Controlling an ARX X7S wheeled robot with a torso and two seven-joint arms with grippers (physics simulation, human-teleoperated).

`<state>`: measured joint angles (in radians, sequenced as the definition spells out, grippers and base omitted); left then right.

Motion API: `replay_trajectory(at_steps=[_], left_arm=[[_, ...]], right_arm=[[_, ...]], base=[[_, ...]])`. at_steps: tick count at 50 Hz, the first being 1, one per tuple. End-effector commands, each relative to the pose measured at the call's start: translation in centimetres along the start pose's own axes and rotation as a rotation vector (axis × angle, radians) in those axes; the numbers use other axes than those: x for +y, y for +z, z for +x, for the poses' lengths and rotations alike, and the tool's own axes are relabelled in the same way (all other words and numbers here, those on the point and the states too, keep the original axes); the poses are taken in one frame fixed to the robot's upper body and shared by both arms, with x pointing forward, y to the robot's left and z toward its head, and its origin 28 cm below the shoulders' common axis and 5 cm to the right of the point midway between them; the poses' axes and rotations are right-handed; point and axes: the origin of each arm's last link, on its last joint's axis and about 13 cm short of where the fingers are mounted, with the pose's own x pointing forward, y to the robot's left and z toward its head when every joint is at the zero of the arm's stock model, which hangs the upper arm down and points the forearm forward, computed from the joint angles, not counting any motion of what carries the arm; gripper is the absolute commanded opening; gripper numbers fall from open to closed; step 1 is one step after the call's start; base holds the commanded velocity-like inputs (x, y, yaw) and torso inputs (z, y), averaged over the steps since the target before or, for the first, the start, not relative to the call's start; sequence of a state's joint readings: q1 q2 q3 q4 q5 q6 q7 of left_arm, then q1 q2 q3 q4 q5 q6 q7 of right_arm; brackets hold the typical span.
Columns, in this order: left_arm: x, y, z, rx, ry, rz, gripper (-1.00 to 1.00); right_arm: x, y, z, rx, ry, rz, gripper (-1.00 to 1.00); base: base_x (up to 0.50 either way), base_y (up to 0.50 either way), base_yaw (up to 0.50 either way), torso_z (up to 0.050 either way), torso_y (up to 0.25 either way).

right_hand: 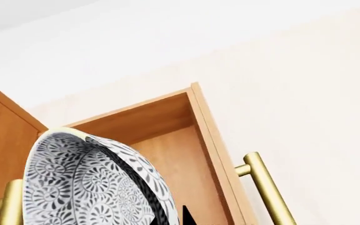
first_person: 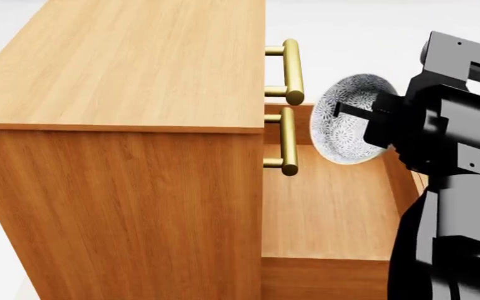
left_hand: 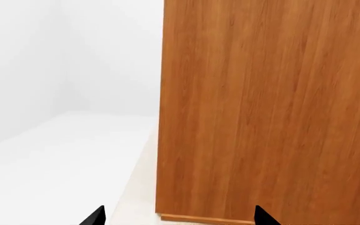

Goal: Put the bowl in the bottom drawer of the cabinet and close it.

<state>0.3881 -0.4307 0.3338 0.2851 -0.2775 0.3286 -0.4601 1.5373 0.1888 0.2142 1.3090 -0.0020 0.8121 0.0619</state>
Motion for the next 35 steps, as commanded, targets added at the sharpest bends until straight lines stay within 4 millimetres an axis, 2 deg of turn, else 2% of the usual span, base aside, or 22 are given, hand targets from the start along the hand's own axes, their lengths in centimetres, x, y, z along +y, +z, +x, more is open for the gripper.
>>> replay_trajectory(at_steps=[1,35], left_arm=[[0.0,-0.2,-0.1,-0.001,0.003,-0.001,1.0],[0.0,-0.1,-0.1,-0.002,-0.002,-0.007,1.0]], right_arm=[[0.4,0.2,-0.1,-0.002,0.021,0.034,-1.0],[0.1,-2.1,1.0,0.062,-0.007,0.027,-1.0]], base=[[0.0,0.0,0.0,0.0,0.0],[0.0,0.0,0.0,0.0,0.0]])
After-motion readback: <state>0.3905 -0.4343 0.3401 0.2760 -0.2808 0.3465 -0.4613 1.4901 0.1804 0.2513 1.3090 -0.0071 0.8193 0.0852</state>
